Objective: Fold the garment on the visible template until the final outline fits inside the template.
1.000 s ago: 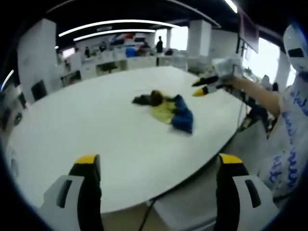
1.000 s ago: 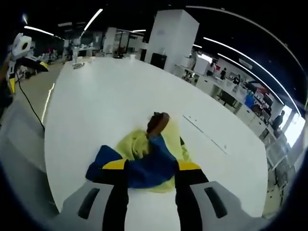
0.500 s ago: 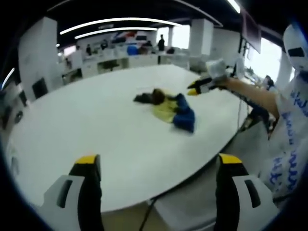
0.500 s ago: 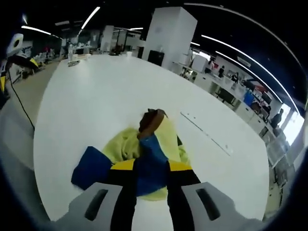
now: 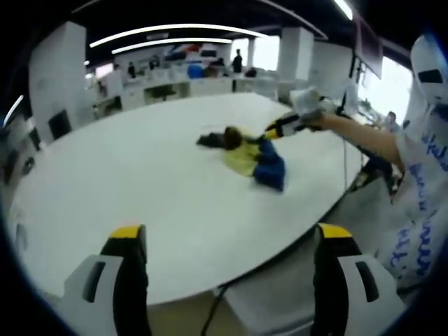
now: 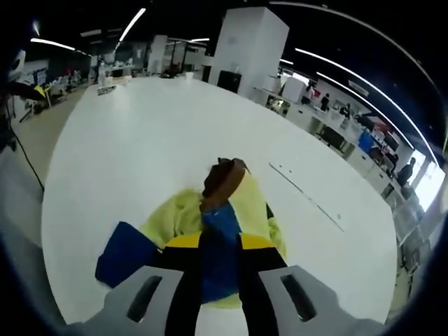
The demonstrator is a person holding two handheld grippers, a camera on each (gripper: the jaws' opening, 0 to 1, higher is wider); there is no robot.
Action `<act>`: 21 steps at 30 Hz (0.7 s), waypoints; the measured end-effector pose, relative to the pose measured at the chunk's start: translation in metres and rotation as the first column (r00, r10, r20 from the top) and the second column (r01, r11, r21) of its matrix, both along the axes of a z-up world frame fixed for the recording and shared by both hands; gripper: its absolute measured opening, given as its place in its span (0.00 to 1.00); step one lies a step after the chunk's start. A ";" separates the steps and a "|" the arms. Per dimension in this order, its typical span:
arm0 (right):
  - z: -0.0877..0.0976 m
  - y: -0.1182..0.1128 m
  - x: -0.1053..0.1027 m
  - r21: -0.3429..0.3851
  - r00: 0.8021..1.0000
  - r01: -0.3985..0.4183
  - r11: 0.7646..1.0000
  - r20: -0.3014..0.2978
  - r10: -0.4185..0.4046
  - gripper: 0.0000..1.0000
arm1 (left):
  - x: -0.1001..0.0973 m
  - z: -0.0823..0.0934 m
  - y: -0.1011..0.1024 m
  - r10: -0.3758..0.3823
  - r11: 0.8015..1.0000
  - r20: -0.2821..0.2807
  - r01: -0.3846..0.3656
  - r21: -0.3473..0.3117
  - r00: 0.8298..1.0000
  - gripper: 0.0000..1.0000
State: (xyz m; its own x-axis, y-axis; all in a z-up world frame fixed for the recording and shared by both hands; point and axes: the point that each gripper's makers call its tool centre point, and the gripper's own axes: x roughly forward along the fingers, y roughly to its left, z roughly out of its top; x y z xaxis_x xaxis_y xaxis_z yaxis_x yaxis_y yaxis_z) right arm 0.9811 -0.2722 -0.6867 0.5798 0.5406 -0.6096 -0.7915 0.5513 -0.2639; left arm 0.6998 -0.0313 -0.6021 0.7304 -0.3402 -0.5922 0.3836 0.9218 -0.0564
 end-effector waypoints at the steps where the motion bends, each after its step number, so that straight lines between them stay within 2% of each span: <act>1: -0.001 0.000 0.002 -0.003 1.000 -0.002 1.000 -0.003 0.002 0.18 | 0.000 0.000 0.000 0.001 1.000 0.001 -0.001 0.000 1.000 0.95; 21: -0.025 0.024 0.004 -0.113 0.995 -0.099 0.989 -0.024 0.097 0.18 | -0.003 -0.005 0.004 0.012 1.000 -0.021 -0.012 -0.003 1.000 0.95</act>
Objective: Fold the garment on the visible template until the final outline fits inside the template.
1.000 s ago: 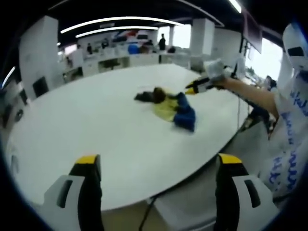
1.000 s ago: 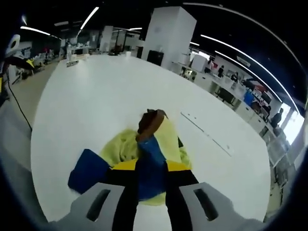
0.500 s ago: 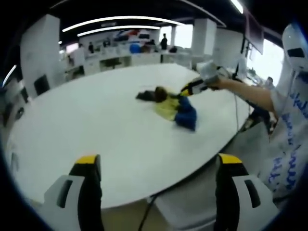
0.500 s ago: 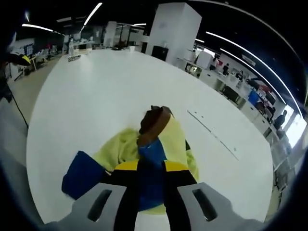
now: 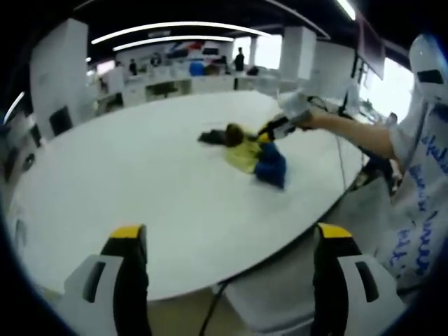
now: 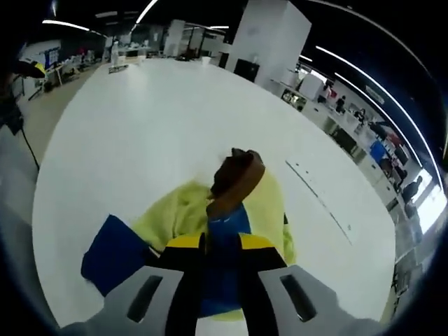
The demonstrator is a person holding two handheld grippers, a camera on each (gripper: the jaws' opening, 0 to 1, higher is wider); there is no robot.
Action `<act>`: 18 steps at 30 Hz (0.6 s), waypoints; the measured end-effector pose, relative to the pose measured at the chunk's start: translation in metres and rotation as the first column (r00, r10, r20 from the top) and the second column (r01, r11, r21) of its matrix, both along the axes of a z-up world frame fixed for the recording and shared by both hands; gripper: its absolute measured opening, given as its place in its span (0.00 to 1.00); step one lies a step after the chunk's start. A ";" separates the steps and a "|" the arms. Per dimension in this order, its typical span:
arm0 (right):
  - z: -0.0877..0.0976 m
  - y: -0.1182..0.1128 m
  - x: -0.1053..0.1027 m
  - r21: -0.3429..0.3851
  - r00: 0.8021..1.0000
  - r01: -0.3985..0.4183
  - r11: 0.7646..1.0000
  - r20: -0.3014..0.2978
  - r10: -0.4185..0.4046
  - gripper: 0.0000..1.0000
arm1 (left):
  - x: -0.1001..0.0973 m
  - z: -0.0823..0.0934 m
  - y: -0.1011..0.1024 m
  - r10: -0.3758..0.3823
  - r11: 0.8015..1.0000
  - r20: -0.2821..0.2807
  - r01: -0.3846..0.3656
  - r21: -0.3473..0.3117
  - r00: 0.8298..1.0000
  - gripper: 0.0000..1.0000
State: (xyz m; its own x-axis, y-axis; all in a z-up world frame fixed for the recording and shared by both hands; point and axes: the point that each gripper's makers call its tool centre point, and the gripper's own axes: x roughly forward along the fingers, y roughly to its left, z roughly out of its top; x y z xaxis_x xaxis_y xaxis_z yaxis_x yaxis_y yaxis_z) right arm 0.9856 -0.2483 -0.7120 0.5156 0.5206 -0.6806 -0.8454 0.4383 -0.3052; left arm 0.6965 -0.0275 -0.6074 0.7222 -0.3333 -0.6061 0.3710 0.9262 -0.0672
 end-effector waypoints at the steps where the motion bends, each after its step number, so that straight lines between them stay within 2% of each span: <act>1: -0.001 0.001 0.000 -0.001 1.000 -0.002 1.000 0.000 0.002 0.18 | 0.000 -0.001 0.000 0.002 1.000 -0.002 -0.002 -0.001 1.000 0.95; 7: -0.009 0.007 0.005 -0.016 1.000 -0.018 1.000 -0.012 0.018 0.17 | -0.002 -0.001 -0.001 -0.002 1.000 -0.002 0.002 -0.020 1.000 0.94; 18: -0.009 0.009 0.008 -0.010 1.000 -0.012 1.000 -0.020 0.011 0.11 | -0.001 0.001 0.001 0.005 1.000 0.003 -0.005 -0.018 1.000 0.93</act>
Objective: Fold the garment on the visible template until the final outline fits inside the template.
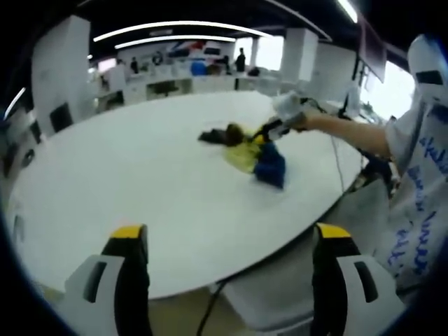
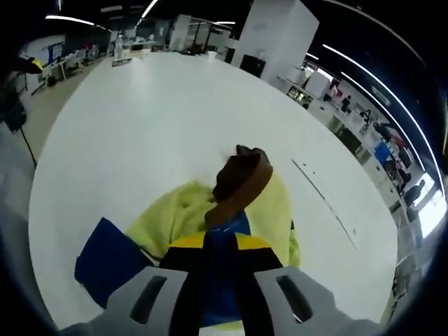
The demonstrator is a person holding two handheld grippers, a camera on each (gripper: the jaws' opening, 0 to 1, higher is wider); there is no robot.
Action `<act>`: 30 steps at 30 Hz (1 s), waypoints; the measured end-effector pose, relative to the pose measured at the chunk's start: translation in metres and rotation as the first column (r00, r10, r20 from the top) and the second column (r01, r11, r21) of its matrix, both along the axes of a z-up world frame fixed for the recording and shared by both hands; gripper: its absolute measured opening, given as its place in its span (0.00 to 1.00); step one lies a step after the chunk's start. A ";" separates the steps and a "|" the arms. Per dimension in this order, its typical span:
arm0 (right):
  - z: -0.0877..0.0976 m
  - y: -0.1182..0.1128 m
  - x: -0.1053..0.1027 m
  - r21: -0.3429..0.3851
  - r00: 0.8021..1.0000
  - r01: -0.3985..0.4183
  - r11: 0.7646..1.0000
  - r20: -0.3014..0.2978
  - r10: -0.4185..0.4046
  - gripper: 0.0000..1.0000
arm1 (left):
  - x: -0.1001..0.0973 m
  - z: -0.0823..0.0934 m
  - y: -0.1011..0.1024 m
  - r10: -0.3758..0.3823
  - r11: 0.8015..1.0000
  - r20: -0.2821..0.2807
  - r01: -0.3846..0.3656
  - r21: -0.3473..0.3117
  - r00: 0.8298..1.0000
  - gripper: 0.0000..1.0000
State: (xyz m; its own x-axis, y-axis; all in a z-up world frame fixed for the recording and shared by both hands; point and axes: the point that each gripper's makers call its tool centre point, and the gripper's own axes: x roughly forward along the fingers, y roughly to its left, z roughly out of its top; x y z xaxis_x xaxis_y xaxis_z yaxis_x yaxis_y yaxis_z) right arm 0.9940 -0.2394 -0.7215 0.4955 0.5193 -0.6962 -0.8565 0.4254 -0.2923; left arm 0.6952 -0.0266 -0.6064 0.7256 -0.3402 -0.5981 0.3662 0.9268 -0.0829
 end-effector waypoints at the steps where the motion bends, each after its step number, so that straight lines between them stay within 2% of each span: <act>1: 0.001 0.000 0.000 0.004 1.000 0.003 1.000 0.001 -0.003 0.09 | 0.000 0.000 0.000 0.000 1.000 0.000 0.000 0.000 1.000 0.93; 12: 0.011 -0.007 -0.005 0.063 0.998 0.052 0.997 -0.033 -0.050 0.03 | 0.002 0.002 -0.002 -0.005 1.000 0.009 0.005 0.004 1.000 0.93; 23: 0.026 -0.015 -0.012 0.087 0.998 0.068 0.994 -0.011 -0.068 0.02 | 0.005 0.004 -0.004 -0.015 1.000 0.028 0.015 0.001 0.999 0.92; 30: 0.037 -0.020 -0.018 0.101 0.997 0.079 0.992 0.002 -0.080 0.02 | 0.009 -0.009 -0.010 -0.030 0.999 0.008 0.030 -0.024 1.000 0.91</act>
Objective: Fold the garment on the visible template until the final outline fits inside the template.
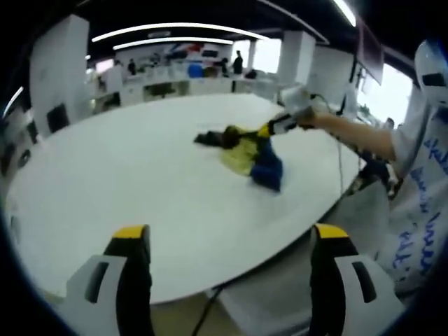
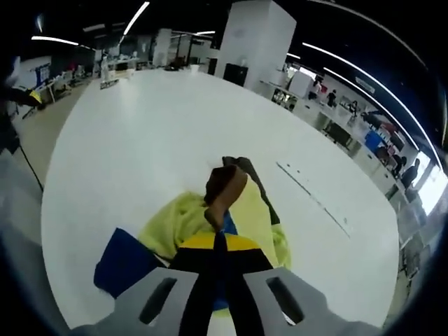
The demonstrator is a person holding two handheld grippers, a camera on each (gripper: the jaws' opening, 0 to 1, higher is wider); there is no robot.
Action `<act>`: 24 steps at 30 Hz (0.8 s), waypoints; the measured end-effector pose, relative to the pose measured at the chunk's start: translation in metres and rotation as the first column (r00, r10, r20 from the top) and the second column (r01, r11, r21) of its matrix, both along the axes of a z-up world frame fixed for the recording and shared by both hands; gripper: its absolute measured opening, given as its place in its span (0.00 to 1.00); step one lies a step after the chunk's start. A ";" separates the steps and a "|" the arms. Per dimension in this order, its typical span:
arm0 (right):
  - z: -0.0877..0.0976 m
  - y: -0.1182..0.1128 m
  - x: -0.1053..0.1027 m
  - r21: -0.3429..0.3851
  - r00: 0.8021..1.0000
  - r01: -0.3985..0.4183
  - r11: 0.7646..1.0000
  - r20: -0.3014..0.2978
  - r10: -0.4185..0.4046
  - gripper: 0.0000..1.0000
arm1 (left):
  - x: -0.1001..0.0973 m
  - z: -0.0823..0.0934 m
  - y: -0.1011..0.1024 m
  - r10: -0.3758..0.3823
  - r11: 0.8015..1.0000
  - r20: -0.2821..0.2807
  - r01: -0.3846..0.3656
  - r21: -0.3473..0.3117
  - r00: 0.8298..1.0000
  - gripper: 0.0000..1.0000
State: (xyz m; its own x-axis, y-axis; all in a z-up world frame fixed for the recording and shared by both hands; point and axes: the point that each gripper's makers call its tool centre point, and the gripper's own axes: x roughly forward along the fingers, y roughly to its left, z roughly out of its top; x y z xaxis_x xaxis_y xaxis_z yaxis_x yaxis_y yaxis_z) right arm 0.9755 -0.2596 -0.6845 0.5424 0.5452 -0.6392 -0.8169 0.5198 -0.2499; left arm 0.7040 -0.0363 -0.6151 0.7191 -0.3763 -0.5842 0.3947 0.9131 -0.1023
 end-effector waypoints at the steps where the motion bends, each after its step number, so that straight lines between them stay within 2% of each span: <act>1: 0.003 -0.001 -0.001 0.007 1.000 0.004 1.000 0.004 -0.004 0.02 | 0.001 0.000 -0.002 -0.008 1.000 0.001 0.008 -0.004 1.000 0.91; 8: 0.017 -0.002 -0.008 0.026 1.000 0.012 1.000 0.025 -0.013 0.02 | 0.013 0.002 -0.013 -0.050 0.999 0.039 0.050 0.004 0.998 0.90; 12: 0.015 -0.004 -0.006 0.027 1.000 0.019 0.999 0.023 -0.020 0.02 | 0.024 -0.004 -0.026 -0.099 0.995 0.046 0.099 -0.001 0.994 0.89; 15: 0.016 -0.005 -0.006 0.029 1.000 0.018 0.999 0.023 -0.019 0.02 | 0.036 -0.004 -0.034 -0.148 0.989 0.091 0.147 0.018 0.985 0.89; 18: 0.018 -0.006 -0.006 0.031 1.000 0.021 0.999 0.023 -0.021 0.02 | 0.043 -0.011 -0.039 -0.158 0.987 0.064 0.159 -0.008 0.985 0.89; 24: 0.018 -0.007 -0.007 0.031 0.999 0.025 0.999 0.022 -0.026 0.02 | 0.063 -0.014 -0.044 -0.175 0.984 0.097 0.177 -0.015 0.980 0.86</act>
